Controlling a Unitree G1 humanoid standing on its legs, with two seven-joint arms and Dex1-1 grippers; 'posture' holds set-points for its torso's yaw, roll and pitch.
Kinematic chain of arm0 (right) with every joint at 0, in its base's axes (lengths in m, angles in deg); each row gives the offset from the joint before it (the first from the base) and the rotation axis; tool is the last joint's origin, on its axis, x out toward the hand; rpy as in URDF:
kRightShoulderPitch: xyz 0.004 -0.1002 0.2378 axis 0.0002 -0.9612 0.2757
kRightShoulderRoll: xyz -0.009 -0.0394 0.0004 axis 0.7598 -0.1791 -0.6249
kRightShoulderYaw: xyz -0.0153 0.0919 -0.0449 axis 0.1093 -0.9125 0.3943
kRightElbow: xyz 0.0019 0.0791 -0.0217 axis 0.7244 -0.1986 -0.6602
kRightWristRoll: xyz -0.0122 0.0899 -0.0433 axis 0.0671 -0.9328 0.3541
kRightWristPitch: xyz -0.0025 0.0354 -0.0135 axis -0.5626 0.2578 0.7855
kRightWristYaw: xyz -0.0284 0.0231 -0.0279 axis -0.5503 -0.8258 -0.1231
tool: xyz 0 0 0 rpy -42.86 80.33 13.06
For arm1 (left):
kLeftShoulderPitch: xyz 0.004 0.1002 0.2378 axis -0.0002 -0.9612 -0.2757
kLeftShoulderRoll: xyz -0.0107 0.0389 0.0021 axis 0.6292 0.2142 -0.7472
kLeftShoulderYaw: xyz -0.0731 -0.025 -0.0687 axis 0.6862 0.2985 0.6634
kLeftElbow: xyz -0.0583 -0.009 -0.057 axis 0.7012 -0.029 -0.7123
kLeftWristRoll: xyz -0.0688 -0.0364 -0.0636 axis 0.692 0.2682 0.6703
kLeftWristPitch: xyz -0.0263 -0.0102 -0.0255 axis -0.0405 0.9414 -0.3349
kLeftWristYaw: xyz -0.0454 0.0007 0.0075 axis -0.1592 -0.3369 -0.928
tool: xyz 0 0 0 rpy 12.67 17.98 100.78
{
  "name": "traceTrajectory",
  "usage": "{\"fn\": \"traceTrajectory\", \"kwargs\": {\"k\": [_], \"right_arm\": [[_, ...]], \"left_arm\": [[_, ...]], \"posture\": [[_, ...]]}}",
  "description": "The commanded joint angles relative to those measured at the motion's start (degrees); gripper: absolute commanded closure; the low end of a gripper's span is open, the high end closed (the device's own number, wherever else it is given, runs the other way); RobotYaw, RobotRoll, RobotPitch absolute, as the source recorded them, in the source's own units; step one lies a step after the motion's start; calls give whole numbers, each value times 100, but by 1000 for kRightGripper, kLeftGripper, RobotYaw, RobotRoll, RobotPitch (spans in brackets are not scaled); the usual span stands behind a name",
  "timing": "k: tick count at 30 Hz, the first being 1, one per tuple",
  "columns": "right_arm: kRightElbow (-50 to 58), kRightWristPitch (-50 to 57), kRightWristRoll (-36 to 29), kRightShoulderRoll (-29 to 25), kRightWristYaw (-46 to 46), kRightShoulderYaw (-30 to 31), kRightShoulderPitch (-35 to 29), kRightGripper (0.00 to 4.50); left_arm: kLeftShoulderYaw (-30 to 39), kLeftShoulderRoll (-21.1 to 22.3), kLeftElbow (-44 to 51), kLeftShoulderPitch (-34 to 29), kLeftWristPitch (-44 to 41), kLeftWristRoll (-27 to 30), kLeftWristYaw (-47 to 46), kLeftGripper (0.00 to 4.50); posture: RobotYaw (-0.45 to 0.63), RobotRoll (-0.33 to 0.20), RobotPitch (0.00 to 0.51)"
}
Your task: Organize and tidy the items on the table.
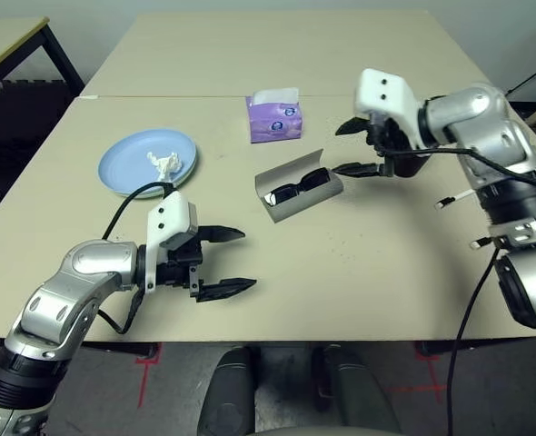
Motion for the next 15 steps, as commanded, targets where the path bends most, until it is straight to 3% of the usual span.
{"fn": "traceTrajectory", "kwargs": {"k": [1, 7, 15], "right_arm": [[788, 491, -489, -309, 98, -445, -659, 50], [1341, 810, -969, -412, 532, -789, -1442, 50], [1633, 795, -1235, -582, 747, -685, -2008, 50]], "left_arm": [[-72, -8, -76, 58, 38, -69, 81, 0], [-119, -49, -218, 225, 66, -128, 149, 0], [-78, -156, -439, 425, 151, -221, 78, 0]], "posture": [[35, 0, 99], [19, 0, 95], [18, 0, 89]]}}
